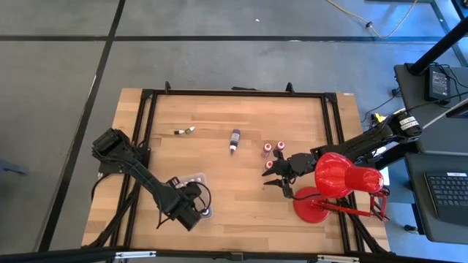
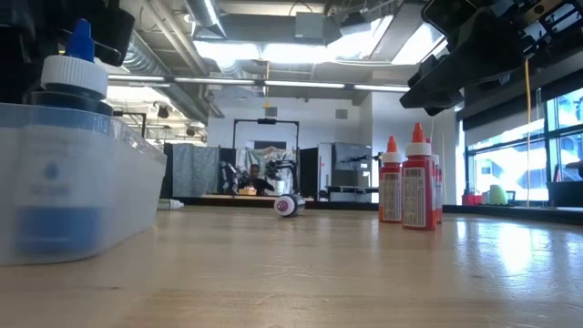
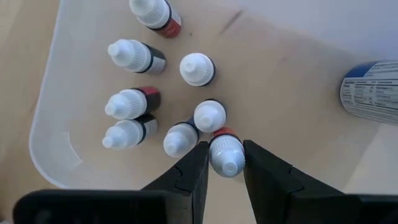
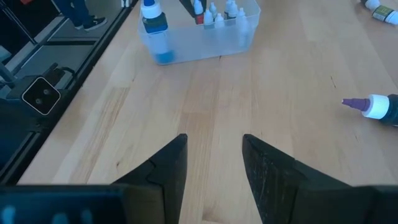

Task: Pick & Place food coloring
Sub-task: Put the small red food coloring bottle into the bin

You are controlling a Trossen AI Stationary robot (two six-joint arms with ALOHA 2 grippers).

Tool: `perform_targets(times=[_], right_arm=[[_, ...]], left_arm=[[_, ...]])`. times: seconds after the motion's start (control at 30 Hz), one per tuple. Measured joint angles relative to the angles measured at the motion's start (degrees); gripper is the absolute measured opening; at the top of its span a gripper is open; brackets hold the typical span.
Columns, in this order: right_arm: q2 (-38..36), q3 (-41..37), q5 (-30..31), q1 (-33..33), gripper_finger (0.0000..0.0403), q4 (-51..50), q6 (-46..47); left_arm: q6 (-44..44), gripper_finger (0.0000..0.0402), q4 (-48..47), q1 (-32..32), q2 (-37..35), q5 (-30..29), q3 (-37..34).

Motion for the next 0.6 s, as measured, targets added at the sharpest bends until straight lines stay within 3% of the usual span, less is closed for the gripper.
perform_targets(times=[0.6], right_arm=[[0.00, 0.00, 0.00, 0.00, 0.0157, 0.00, -0.01]], left_arm=[[0.25, 0.0113, 0.07, 0.00, -0.02, 0.39, 0.00]])
